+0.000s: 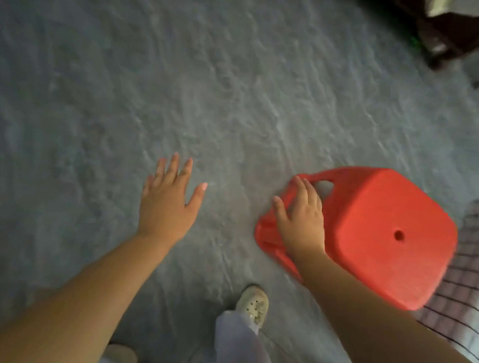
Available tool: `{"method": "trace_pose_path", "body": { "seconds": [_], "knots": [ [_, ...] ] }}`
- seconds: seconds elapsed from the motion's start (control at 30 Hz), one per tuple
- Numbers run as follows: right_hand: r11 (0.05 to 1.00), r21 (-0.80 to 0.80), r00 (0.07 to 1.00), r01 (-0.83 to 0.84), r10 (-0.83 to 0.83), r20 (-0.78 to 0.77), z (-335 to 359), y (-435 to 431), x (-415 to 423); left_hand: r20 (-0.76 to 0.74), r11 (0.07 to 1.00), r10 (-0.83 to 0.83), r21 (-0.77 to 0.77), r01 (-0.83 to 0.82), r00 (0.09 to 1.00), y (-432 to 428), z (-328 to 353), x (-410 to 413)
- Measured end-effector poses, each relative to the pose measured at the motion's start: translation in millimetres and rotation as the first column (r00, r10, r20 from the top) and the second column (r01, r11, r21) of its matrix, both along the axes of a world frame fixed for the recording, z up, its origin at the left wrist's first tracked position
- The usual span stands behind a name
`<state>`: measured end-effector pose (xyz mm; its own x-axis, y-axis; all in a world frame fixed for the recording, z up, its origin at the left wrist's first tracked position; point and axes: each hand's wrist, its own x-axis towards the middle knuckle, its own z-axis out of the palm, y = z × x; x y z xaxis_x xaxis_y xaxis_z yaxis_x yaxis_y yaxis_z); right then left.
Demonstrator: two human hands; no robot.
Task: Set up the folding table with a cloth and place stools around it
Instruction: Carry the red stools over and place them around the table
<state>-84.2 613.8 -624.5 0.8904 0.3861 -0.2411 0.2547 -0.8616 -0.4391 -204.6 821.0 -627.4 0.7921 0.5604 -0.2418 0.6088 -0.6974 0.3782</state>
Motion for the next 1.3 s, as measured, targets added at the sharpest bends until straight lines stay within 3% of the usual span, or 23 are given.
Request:
{"method": "trace_pose_path", "body": {
  "seconds": [0.17, 0.3, 0.47, 0.67, 0.97, 1.07, 1.2, 1.3],
  "knots": [
    [0.961, -0.045, 0.962, -0.271, 0.271, -0.011, 24.4, 145.4, -97.2, -0.008, 0.983, 0.178, 0.044, -0.178, 0.984, 123.1, 16.3, -138.6],
    [0.922, -0.039, 0.922, -0.386, 0.384, -0.042, 34.3, 271.0, -193.5, -0.027, 0.934, 0.356, 0.034, -0.355, 0.934, 219.3, 23.3, -272.1],
    [0.846, -0.015, 0.845, -0.533, 0.531, -0.064, 31.7, 430.9, -327.9, -0.013, 0.806, 0.592, 0.032, -0.591, 0.806, 323.0, 28.6, -440.1],
    [0.660, 0.069, 0.655, -0.748, 0.752, -0.074, 30.1, 588.9, -487.5, 0.050, 0.623, 0.779, 0.058, -0.780, 0.625, 402.9, 32.3, -588.1],
    [0.459, 0.144, 0.444, -0.876, 0.887, -0.126, 20.8, 711.2, -621.8, 0.035, 0.392, 0.919, 0.016, -0.920, 0.392, 462.1, 19.4, -707.6],
    [0.452, 0.142, 0.425, -0.881, 0.886, -0.185, 16.7, 741.8, -633.3, 0.023, 0.290, 0.957, -0.070, -0.955, 0.289, 491.2, 16.4, -728.4],
    [0.492, 0.148, 0.440, -0.858, 0.852, -0.282, 18.1, 799.7, -646.8, 0.046, 0.081, 0.996, -0.132, -0.988, 0.076, 556.6, 17.2, -757.1],
    [0.503, 0.180, 0.425, -0.845, 0.837, -0.345, 21.3, 853.6, -658.5, 0.087, 0.025, 0.996, -0.155, -0.988, 0.011, 610.7, 15.9, -776.3]
  ]
}}
